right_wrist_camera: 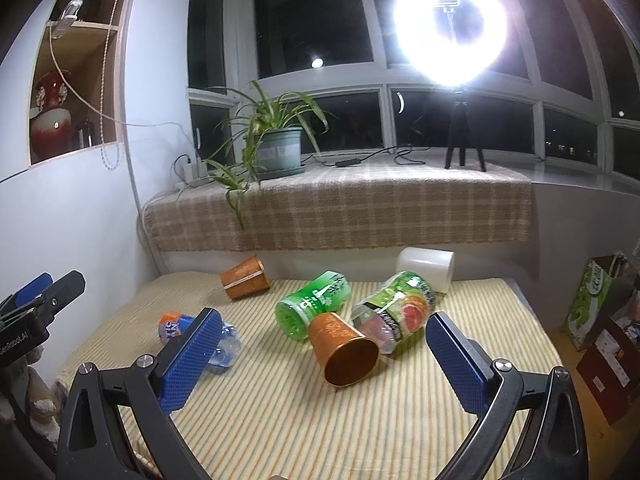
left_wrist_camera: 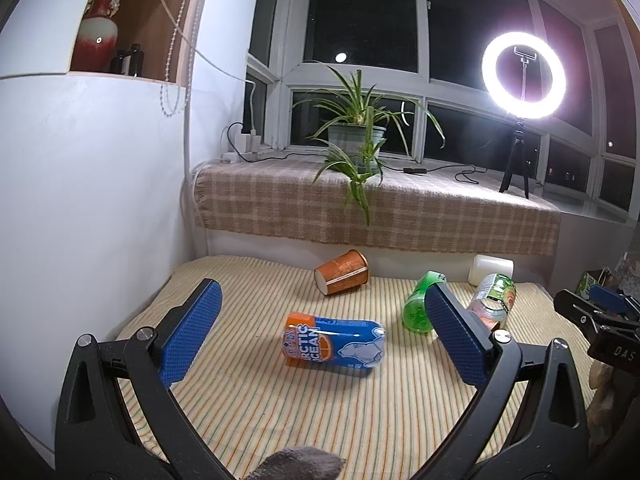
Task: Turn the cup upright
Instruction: 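Move the right tool to the lying Arctic Ocean bottle and close on it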
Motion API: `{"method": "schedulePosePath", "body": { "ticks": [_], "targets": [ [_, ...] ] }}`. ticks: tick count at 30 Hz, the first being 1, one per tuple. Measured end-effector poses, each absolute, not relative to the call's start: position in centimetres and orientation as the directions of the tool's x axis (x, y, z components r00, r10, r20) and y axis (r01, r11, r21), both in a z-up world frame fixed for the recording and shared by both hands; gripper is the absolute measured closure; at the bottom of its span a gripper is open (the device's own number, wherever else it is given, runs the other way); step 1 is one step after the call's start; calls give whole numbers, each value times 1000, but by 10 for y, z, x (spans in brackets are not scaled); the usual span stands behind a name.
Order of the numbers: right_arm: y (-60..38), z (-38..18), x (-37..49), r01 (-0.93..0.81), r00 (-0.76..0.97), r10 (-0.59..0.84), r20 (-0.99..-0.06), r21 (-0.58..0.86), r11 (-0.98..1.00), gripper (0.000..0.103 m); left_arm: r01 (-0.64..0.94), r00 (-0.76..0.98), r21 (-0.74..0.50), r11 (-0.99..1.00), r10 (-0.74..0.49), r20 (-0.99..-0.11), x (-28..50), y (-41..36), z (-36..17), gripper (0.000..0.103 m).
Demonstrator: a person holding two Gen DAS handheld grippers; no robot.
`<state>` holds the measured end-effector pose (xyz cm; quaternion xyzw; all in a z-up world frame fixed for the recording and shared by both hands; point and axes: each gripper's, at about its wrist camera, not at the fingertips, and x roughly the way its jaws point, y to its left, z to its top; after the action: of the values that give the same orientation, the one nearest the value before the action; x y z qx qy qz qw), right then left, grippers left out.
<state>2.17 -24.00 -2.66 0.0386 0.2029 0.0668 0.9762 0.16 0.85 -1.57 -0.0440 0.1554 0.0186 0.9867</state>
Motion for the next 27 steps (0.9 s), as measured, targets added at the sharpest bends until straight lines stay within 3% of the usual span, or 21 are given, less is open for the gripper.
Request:
{"method": "schedulePosePath", "body": {
  "ticks": [5,14,27],
  "targets": [
    [-227,-34,44,-198,864,234,-446,126,972,0,-89,941,-75,993,59,-333,-5,26,-23,0],
    [-162,-46,97,-480,703,381,-600,-7,877,0,-170,896,-54,984,132,-425,-23,62,-48,0],
    [-58,-79,154,-773,486,354,-799,-203,601,2,-237,845,-91,967,158,-511,-31,89,-68,0]
  ]
}}
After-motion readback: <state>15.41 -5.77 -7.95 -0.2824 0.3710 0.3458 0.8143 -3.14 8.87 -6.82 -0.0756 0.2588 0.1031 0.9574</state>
